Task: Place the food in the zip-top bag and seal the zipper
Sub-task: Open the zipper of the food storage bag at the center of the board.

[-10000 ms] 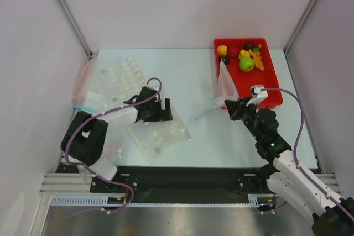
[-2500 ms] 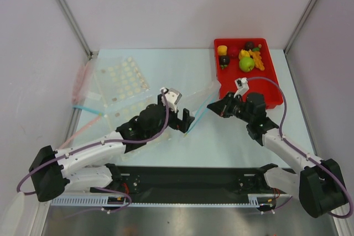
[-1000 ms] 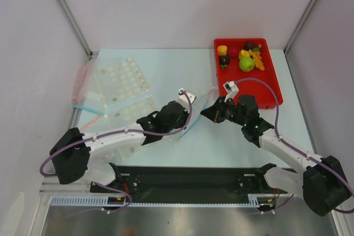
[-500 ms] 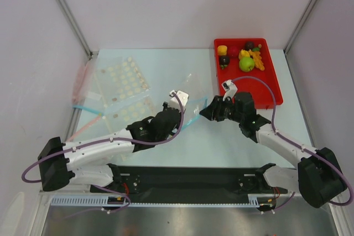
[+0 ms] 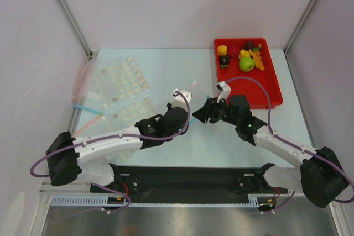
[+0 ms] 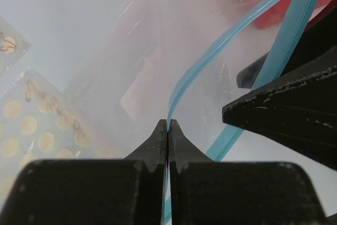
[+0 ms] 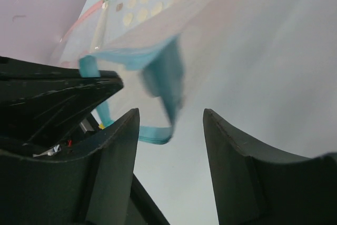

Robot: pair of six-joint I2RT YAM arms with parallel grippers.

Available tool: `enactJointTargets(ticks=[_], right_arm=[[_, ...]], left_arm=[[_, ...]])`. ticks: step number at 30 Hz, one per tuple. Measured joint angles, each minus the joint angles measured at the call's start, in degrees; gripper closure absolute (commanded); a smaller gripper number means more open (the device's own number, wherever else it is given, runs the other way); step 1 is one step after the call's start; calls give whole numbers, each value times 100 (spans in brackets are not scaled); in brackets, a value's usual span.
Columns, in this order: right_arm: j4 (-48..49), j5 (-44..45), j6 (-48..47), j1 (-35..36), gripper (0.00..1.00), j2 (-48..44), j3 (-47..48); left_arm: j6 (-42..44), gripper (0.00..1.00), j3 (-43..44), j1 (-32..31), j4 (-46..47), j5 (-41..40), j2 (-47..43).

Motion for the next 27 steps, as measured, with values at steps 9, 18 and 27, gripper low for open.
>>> enactJointTargets(ticks=[9,18,27], right_arm=[[313,730,42,535,45,323,-35],[-175,1641,63,455,59,629,111],[-634,2006,407,-212,65,914,249]], left_arm=[[-647,100,116,-9,-210,-487,284],[-745,100,140,-11,-505,-1143,-219],[-861,100,632,-72,-1539,-1827,-192]])
